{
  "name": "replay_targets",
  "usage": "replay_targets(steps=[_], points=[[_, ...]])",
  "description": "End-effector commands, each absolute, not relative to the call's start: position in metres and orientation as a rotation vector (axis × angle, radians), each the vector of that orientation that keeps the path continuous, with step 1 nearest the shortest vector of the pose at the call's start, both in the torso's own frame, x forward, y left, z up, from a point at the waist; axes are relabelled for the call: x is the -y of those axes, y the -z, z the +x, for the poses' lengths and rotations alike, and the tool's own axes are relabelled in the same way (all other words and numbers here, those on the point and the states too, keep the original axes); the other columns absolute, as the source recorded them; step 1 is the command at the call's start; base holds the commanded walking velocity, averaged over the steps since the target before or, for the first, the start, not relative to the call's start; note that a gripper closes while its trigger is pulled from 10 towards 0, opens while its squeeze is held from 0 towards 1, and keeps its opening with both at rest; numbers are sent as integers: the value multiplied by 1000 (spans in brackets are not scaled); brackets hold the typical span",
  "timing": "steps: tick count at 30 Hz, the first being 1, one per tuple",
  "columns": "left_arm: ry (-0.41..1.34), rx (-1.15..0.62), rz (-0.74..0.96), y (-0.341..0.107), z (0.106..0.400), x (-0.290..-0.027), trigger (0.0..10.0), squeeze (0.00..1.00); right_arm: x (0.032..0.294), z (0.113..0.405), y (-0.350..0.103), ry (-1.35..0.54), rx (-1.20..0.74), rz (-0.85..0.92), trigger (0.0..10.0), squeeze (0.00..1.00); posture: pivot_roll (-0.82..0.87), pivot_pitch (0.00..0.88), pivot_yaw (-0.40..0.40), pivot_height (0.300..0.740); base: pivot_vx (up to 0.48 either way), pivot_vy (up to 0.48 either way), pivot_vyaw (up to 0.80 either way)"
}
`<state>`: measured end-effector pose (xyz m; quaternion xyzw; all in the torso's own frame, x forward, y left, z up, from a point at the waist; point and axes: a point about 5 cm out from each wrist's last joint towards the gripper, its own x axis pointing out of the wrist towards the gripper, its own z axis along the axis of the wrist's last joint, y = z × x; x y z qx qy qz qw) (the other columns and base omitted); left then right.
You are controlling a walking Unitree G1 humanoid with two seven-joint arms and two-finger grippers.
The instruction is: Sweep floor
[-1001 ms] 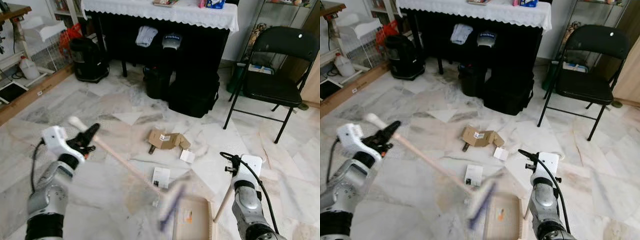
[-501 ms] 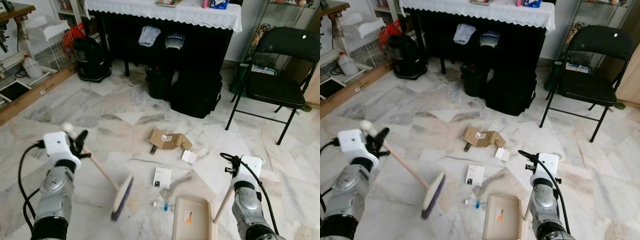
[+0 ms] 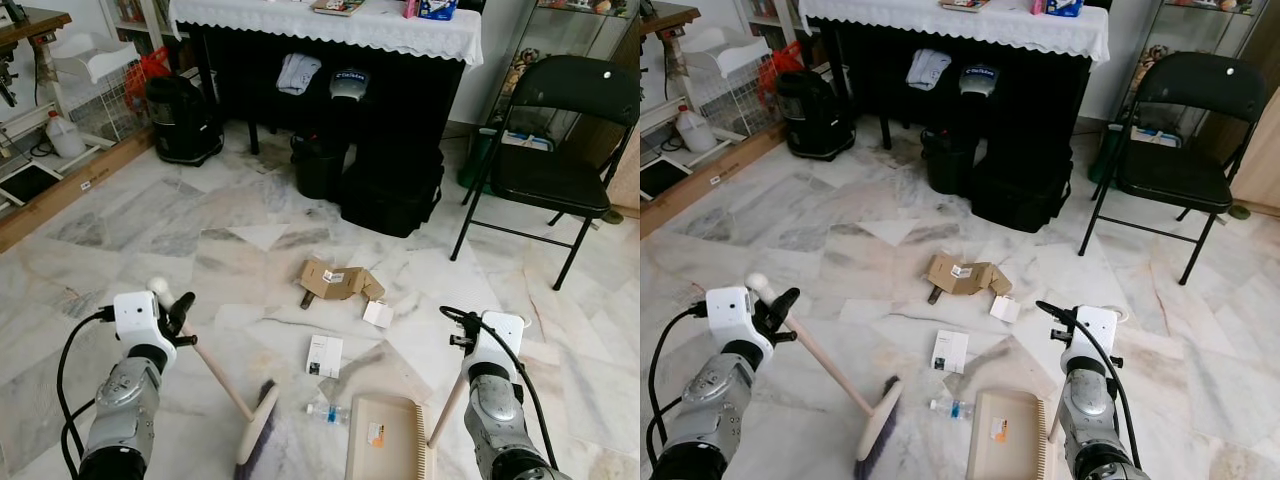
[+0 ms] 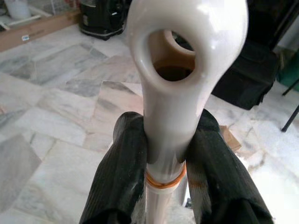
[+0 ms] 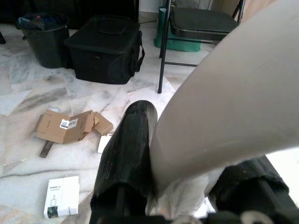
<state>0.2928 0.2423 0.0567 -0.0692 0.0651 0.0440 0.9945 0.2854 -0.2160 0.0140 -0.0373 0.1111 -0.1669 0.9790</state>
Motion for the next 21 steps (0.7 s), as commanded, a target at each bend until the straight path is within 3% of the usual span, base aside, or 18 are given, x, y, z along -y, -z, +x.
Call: replay_targets(steps=[1,12,21], points=[[-113,-181,-182,-43,285,-244,10000,0,220,286,-17,342,-209,-83,10000,0,107,0,-26,740,0,0,0],[-18,-254,-196,-30,281,-235,10000,0,224,284,-17,352,-205,-88,10000,0,102,0,-23,740,0,0,0],[148,-306,-311,-26,278,-218,10000,0,224,284,-17,350,-200,-89,10000,0,100,0,-23,740,0,0,0]])
